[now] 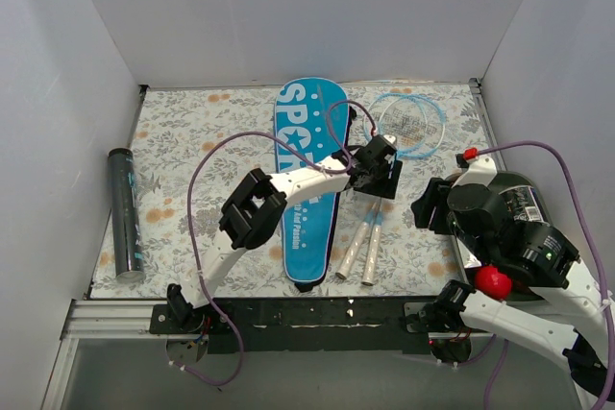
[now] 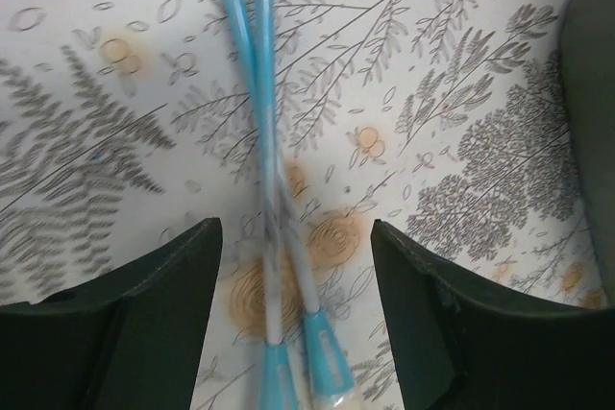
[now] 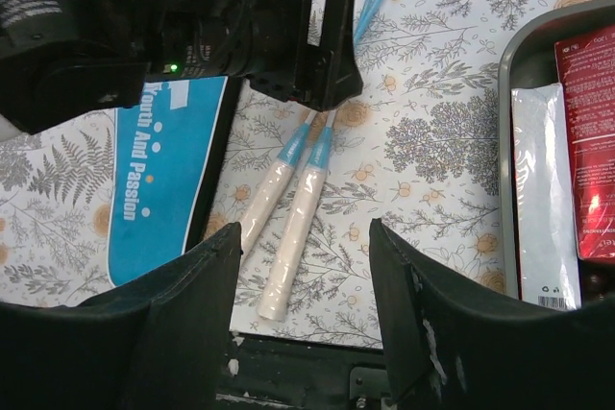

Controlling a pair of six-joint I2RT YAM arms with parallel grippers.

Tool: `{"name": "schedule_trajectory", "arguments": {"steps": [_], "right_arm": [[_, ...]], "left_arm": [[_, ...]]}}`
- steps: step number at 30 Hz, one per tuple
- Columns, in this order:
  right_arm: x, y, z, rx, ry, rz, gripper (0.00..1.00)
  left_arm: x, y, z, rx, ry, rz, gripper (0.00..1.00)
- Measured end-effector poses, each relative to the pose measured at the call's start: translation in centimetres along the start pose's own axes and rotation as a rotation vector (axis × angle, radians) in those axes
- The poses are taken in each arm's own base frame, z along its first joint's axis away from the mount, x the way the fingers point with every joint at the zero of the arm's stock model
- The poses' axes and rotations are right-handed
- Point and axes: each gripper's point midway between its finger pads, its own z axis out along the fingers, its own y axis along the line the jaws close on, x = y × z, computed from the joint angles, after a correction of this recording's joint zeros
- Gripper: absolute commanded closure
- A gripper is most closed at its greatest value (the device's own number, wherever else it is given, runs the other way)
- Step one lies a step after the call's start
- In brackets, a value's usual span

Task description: Pack up the badminton gear

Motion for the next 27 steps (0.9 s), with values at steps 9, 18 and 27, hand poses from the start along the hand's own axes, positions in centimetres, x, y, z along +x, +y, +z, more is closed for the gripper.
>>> {"name": "schedule_trajectory", "arguments": {"steps": [9,18,27], "right_arm": [[0.2,-0.4,-0.4,-0.011,-0.013,0.018,0.36],[1.9,-0.4,0.3,-0.012,0.033,0.015,0.36],[2.6,-0.6,0.3,-0.025,0.043,0.036,0.36]], "left_arm": [[-1.4,5.3,-12.2,-0.278,-0.106,0.084,0.36],[4.2,9.8,-16.0,-0.439,-0.064,0.135,0.36],[9.3,10.9,-14.8,-0.519,0.044,0.223,0.35]]}}
